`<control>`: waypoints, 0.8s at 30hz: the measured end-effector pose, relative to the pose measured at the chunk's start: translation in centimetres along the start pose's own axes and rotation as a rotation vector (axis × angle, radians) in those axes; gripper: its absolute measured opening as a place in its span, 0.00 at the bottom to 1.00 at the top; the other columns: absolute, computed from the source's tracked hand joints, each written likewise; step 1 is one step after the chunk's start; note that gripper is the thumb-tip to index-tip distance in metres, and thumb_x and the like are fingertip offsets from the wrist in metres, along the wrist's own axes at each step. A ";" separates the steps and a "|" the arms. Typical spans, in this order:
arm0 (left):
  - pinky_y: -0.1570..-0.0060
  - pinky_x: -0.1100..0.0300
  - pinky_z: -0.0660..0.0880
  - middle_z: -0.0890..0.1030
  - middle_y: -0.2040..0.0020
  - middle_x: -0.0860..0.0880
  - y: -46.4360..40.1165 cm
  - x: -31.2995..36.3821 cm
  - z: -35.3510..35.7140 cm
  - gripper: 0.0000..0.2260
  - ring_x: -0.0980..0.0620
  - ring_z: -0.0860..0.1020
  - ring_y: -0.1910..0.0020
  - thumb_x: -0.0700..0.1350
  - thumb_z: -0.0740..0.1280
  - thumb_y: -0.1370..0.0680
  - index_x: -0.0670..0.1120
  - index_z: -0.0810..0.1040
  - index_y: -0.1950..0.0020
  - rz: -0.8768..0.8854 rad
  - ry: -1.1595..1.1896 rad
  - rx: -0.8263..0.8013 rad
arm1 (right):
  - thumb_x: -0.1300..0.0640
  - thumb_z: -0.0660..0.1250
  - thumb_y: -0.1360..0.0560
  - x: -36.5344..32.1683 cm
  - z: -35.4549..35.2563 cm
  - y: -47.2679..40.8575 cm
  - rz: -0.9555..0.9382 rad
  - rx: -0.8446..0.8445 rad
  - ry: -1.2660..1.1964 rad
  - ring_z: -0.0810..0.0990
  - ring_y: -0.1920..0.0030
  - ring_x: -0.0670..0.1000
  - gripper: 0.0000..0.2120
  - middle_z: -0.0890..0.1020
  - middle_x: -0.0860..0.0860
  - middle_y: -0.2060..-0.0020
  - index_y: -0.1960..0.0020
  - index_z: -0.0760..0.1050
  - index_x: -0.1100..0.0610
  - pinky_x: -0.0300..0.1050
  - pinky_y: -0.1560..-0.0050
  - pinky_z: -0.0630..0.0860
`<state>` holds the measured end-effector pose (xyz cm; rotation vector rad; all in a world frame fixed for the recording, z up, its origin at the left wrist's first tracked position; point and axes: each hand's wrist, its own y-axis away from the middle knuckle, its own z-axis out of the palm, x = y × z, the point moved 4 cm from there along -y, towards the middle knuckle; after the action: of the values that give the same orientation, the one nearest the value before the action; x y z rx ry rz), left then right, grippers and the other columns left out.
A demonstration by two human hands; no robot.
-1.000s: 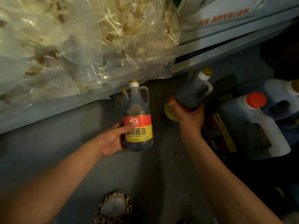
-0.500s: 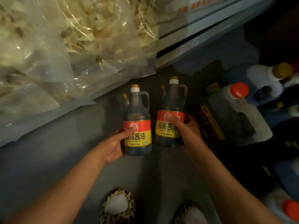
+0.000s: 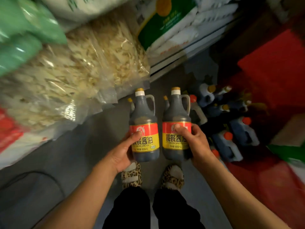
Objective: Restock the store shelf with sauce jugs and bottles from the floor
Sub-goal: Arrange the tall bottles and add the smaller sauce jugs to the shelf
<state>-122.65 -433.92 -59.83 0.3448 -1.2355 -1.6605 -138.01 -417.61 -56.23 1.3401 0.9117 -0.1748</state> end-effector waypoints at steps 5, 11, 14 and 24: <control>0.52 0.46 0.81 0.82 0.38 0.40 13.1 5.9 6.2 0.51 0.41 0.82 0.42 0.61 0.85 0.51 0.50 0.74 0.30 0.061 -0.044 -0.031 | 0.43 0.80 0.42 -10.9 -0.2 12.3 -0.056 -0.031 -0.026 0.88 0.55 0.51 0.36 0.86 0.55 0.49 0.38 0.75 0.55 0.45 0.60 0.82; 0.39 0.43 0.76 0.81 0.37 0.41 28.5 15.5 13.8 0.53 0.41 0.80 0.39 0.65 0.84 0.52 0.48 0.74 0.30 0.262 -0.217 -0.106 | 0.41 0.82 0.41 -24.8 0.8 25.7 -0.234 -0.027 0.006 0.87 0.52 0.54 0.34 0.86 0.56 0.49 0.41 0.77 0.53 0.49 0.55 0.83; 0.36 0.38 0.74 0.80 0.35 0.43 34.3 20.4 17.4 0.51 0.41 0.79 0.37 0.66 0.83 0.48 0.51 0.73 0.29 0.384 -0.284 -0.161 | 0.45 0.78 0.37 -31.5 1.3 30.7 -0.388 -0.016 0.022 0.87 0.53 0.55 0.27 0.86 0.57 0.50 0.42 0.78 0.55 0.49 0.55 0.84; 0.35 0.35 0.71 0.80 0.35 0.39 45.8 34.3 28.5 0.46 0.36 0.77 0.35 0.62 0.82 0.43 0.47 0.74 0.30 0.733 -0.403 -0.397 | 0.36 0.84 0.48 -49.4 1.4 40.0 -0.773 -0.128 -0.095 0.86 0.47 0.62 0.47 0.85 0.61 0.46 0.37 0.76 0.59 0.59 0.46 0.82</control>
<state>-133.95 -445.66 1.96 -0.6493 -1.0885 -1.2965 -146.01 -426.70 6.21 0.7982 1.2994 -0.7530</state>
